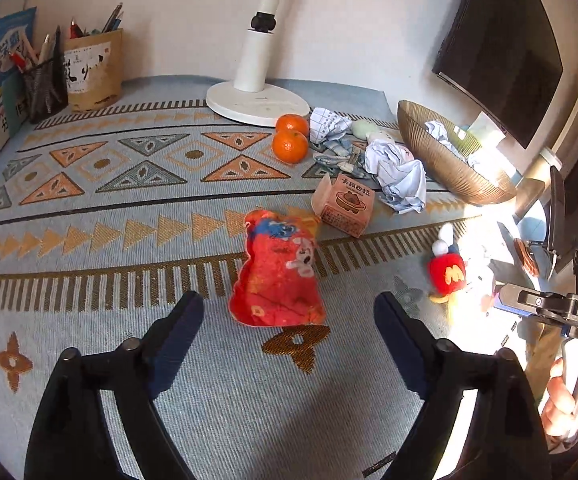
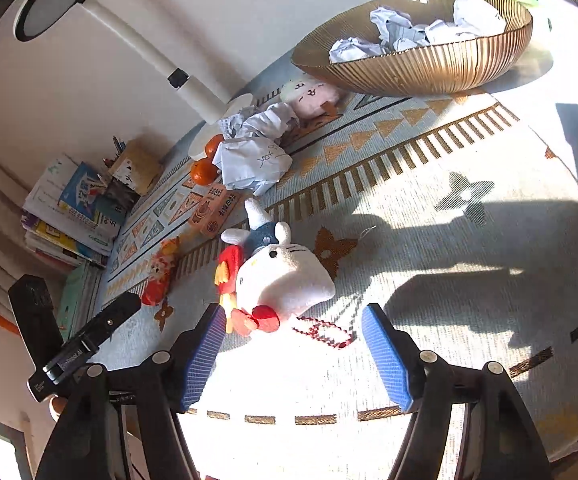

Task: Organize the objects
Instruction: 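Carry the plush and red pouch over the gold bowl and open both grippers, then move both open grippers back to the remaining items, then grasp the pink capybara card box with the right gripper while the left grasps a tangerine, then carry the box and tangerine over the gold bowl and open both grippers, then open both grippers over the gold bowl and move them back toward the lamp base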

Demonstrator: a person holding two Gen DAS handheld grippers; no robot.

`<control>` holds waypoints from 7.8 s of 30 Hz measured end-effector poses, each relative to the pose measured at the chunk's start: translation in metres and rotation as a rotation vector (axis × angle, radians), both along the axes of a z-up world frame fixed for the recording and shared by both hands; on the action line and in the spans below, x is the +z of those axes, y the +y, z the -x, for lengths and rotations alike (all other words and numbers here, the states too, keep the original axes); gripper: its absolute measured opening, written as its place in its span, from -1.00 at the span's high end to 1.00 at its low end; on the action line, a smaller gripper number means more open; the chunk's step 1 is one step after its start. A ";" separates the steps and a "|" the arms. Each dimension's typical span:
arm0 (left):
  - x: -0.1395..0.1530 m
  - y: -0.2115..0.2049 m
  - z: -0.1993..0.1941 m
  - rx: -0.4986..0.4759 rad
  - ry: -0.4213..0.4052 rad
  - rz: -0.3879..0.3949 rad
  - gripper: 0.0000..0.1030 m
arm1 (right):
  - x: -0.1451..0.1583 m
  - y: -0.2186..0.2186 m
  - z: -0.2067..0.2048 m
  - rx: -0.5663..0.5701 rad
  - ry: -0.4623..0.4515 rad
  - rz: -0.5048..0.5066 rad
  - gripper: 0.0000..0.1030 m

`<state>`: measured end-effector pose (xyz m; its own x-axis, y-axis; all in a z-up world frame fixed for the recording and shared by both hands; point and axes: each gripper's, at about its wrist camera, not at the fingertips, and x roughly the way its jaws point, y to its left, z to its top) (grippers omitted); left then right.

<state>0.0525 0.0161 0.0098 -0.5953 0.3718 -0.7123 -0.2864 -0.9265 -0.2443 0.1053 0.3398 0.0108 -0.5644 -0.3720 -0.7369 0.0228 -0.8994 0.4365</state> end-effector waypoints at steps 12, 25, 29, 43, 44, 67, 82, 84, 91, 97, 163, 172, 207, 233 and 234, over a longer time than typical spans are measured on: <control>-0.023 0.038 0.033 0.049 -0.062 0.144 -0.49 | -0.003 -0.045 0.021 0.282 0.115 -0.359 -0.79; -0.009 0.035 0.022 0.071 -0.006 0.074 0.46 | 0.006 -0.079 -0.005 0.364 0.267 -0.534 -0.09; 0.016 0.058 0.007 0.015 0.074 0.032 0.46 | 0.053 -0.045 -0.010 0.228 0.358 -0.542 -0.09; 0.127 0.227 0.079 -0.188 0.323 -0.070 0.46 | 0.162 0.123 0.074 -0.385 0.435 -0.238 -0.12; 0.121 0.238 0.089 -0.197 0.312 -0.055 0.46 | 0.157 0.128 0.085 -0.387 0.409 -0.219 -0.12; 0.134 0.167 0.089 -0.125 0.239 -0.164 -0.27 | 0.148 0.076 0.087 -0.156 0.337 -0.198 -0.51; 0.039 0.009 0.030 0.233 0.184 0.089 -0.98 | 0.029 -0.055 0.067 0.046 0.303 -0.288 -0.86; 0.017 0.003 0.036 0.249 0.152 0.085 -0.98 | 0.015 -0.056 0.072 0.043 0.290 -0.308 -0.86; -0.003 0.003 0.037 0.271 0.135 0.153 -0.98 | -0.002 -0.053 0.084 -0.023 0.211 -0.375 -0.94; -0.005 0.008 0.037 0.260 0.103 0.181 -0.98 | -0.001 -0.061 0.082 -0.035 0.226 -0.448 -0.96; -0.011 0.030 0.039 0.027 -0.015 0.044 0.34 | -0.020 -0.075 0.030 0.326 0.087 -0.302 0.16; -0.009 0.035 0.024 0.023 0.075 0.075 0.34 | -0.024 -0.087 0.022 0.277 0.111 -0.397 -0.33; 0.097 0.283 0.137 -0.272 0.221 -0.018 0.33 | 0.132 0.125 0.122 -0.445 0.304 -0.295 0.20; 0.041 0.046 0.029 0.158 0.226 0.130 -0.98 | 0.026 -0.031 0.057 -0.044 0.269 -0.265 -0.65; 0.030 0.038 0.025 0.165 0.228 0.151 -0.98 | 0.018 -0.032 0.055 -0.052 0.266 -0.280 -0.65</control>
